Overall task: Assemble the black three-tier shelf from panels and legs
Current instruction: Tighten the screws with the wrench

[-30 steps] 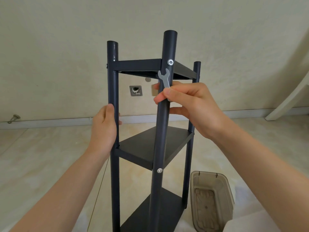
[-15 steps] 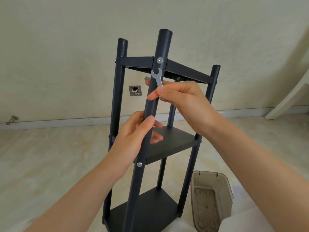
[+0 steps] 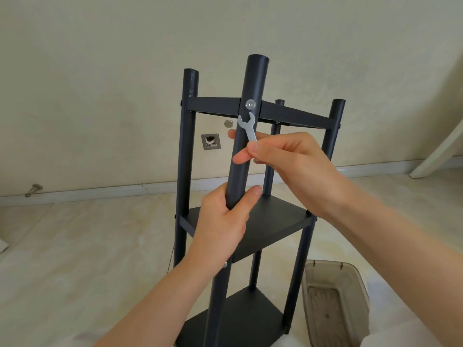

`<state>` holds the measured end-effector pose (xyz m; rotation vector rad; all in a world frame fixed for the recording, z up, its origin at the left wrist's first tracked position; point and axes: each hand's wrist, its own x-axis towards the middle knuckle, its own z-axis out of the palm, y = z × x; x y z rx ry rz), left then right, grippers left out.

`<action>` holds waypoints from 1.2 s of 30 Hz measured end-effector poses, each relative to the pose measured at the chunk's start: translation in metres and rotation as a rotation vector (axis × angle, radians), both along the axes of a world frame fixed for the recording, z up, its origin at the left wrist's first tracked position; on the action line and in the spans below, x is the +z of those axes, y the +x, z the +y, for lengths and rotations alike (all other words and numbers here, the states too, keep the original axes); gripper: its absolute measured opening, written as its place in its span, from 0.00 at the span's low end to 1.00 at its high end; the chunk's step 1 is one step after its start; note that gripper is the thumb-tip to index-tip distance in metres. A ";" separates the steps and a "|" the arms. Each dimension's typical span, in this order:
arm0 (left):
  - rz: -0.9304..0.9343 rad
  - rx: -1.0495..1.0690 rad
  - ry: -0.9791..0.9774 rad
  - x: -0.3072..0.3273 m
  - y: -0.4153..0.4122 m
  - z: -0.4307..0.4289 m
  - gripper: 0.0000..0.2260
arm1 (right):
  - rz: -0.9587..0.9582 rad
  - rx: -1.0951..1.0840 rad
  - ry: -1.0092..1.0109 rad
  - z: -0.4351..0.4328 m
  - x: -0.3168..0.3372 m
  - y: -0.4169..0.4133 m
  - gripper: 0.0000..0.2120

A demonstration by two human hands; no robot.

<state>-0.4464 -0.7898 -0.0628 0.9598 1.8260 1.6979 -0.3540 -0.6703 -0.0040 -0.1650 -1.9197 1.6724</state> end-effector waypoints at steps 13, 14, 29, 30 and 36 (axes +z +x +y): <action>-0.101 0.020 0.009 0.003 0.000 -0.007 0.17 | -0.028 0.122 -0.113 0.006 -0.003 -0.009 0.12; -0.103 0.029 0.010 0.002 -0.002 -0.007 0.17 | -0.031 0.124 -0.127 0.008 -0.003 -0.010 0.13; -0.070 0.048 0.002 -0.001 -0.008 -0.018 0.18 | -0.324 -0.081 -0.065 0.015 -0.012 -0.023 0.13; -0.063 0.048 0.001 -0.001 -0.008 -0.018 0.19 | -0.315 -0.073 -0.067 0.014 -0.012 -0.024 0.13; -0.076 0.035 -0.005 -0.001 -0.008 -0.020 0.24 | -0.257 -0.053 -0.104 0.006 -0.011 -0.036 0.14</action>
